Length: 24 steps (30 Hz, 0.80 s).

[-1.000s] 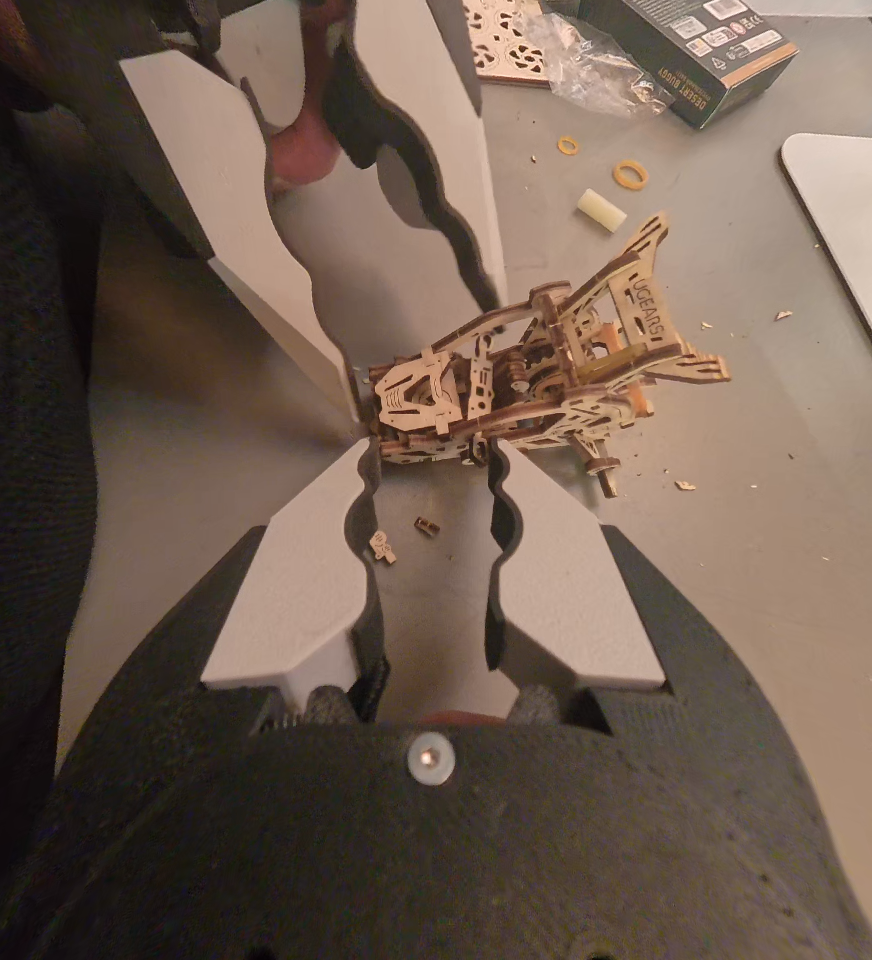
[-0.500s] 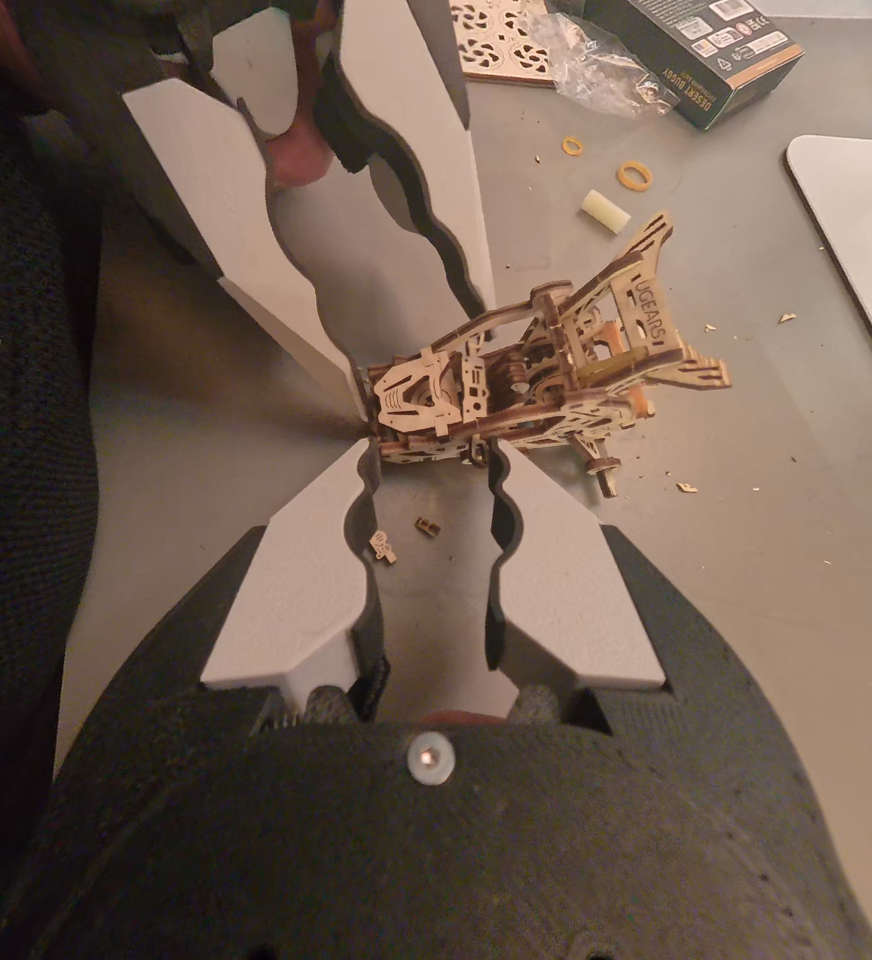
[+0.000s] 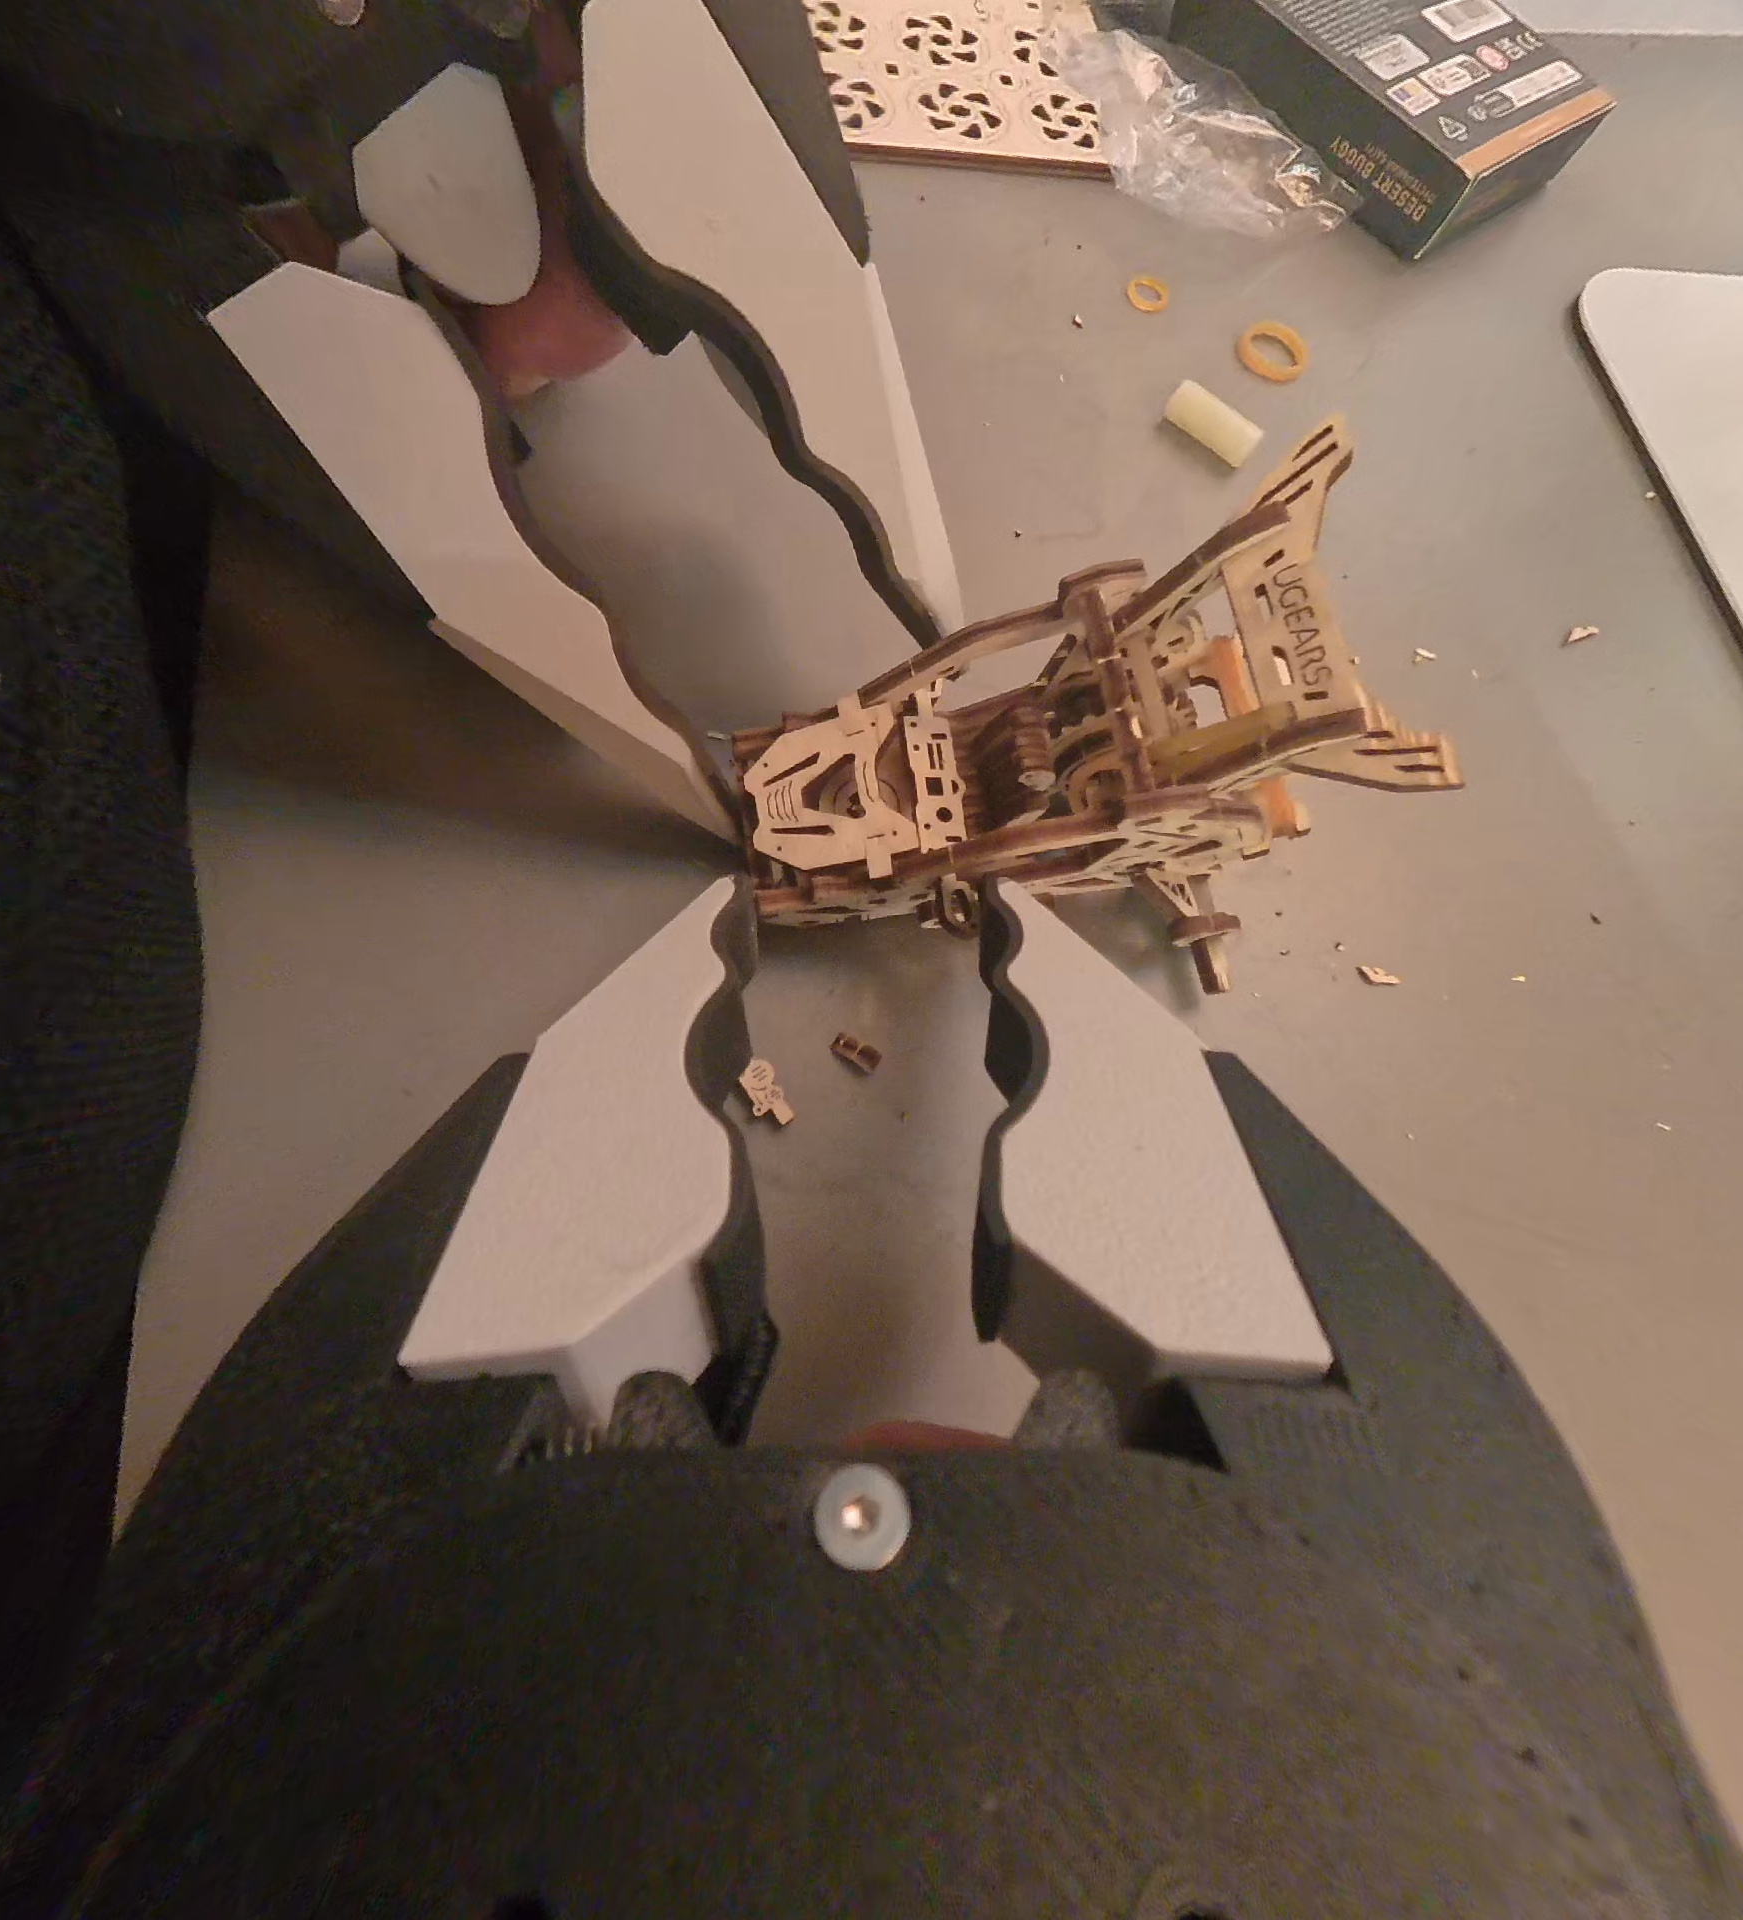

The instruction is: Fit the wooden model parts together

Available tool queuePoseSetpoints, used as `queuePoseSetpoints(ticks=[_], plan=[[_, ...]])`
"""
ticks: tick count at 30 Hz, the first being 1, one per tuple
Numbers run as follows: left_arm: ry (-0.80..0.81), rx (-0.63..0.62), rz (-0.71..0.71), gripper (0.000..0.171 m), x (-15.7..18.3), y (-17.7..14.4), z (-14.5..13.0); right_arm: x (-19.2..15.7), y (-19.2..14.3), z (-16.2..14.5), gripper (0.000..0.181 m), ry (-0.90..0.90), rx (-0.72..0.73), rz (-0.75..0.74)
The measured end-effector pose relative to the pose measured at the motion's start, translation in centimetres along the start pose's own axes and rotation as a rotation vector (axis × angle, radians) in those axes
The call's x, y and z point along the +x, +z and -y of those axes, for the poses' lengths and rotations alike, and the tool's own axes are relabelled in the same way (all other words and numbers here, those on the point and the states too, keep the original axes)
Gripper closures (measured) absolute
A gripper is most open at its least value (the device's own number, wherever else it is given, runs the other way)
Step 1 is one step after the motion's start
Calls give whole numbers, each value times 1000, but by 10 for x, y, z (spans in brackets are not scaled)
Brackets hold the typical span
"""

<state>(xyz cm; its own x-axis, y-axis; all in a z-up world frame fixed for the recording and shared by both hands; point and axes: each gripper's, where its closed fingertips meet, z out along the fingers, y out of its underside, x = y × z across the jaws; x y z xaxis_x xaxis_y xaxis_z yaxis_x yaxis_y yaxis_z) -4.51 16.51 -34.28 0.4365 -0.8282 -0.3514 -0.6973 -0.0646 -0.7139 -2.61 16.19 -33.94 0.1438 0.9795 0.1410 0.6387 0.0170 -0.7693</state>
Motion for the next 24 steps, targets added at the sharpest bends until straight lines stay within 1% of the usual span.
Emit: queuePoseSetpoints(ticks=[6,14,15,17,24], plan=[[20,15,16,124,-1,-1,1,1,0,0,140,25,2,15],[47,37,6,128,-1,-5,1,1,-2,3,140,128,22,105],[54,27,-8,128,0,-4,-1,1,-3,3,145,151,22,127],[68,23,-15,128,1,-4,-3,1,-4,3,149,192,24,172],[76,23,-12,128,2,-5,-4,1,-3,2,150,165,20,160]])
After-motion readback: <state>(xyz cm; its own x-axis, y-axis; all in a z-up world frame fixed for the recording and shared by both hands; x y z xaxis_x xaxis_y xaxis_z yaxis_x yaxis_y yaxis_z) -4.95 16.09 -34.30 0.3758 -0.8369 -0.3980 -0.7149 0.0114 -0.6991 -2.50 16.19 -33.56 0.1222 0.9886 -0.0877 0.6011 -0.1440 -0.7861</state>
